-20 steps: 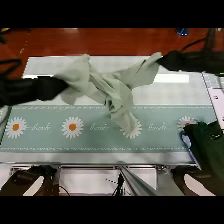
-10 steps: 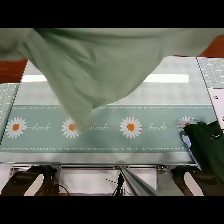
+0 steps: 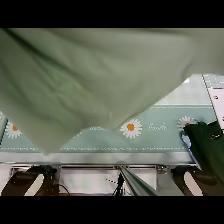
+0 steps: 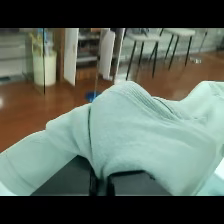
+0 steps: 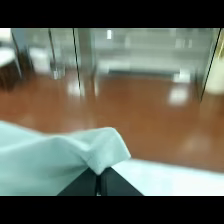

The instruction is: Fold the shirts.

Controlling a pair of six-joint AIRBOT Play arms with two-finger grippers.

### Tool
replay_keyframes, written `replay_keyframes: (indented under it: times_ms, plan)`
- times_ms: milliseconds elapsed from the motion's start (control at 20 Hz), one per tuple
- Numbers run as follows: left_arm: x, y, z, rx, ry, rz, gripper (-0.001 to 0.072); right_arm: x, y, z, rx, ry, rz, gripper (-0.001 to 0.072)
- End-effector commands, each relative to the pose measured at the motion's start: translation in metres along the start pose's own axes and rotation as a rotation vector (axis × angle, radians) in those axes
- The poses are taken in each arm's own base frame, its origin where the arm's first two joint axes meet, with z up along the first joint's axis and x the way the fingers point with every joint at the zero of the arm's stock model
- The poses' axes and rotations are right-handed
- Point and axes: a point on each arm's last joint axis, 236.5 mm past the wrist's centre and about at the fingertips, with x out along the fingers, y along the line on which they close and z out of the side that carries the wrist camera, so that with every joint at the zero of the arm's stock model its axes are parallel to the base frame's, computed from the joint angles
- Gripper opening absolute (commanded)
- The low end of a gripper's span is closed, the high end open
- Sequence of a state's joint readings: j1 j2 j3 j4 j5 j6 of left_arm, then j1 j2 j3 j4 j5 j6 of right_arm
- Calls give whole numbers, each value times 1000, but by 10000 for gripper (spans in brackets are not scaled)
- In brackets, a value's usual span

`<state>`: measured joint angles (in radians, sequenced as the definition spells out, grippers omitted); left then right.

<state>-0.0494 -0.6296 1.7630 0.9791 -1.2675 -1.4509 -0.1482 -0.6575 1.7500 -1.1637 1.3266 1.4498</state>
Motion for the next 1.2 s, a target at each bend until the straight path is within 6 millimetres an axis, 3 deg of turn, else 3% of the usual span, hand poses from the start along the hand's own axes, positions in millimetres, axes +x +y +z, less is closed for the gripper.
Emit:
replay_keyframes:
  times_ms: [0,100,200,350,550,750,900,950,1050,1150]
  plan:
    - [11,4,-43,-37,187,-21,34,4,4,-61,28,289,40,23]
    - [37,22,-69,-93,276,-19,33,23,5,-91,53,451,95,22]
    - [71,47,-108,-173,400,-14,34,53,-2,-109,92,557,134,23]
    - [125,86,-179,-296,606,-11,34,116,-9,-133,189,667,222,23]
    - [193,136,-258,-386,781,-12,34,202,-38,-197,287,847,263,23]
    - [253,186,-310,-465,768,59,34,269,-68,-243,358,874,224,23]
    - [289,208,-320,-537,670,92,36,304,-83,-267,400,862,190,23]
    - [295,212,-328,-551,669,99,55,310,-86,-276,411,872,187,23]
    - [296,211,-356,-584,743,88,287,317,-89,-292,428,906,187,23]
    - [284,207,-383,-618,854,66,450,321,-90,-301,430,921,190,23]
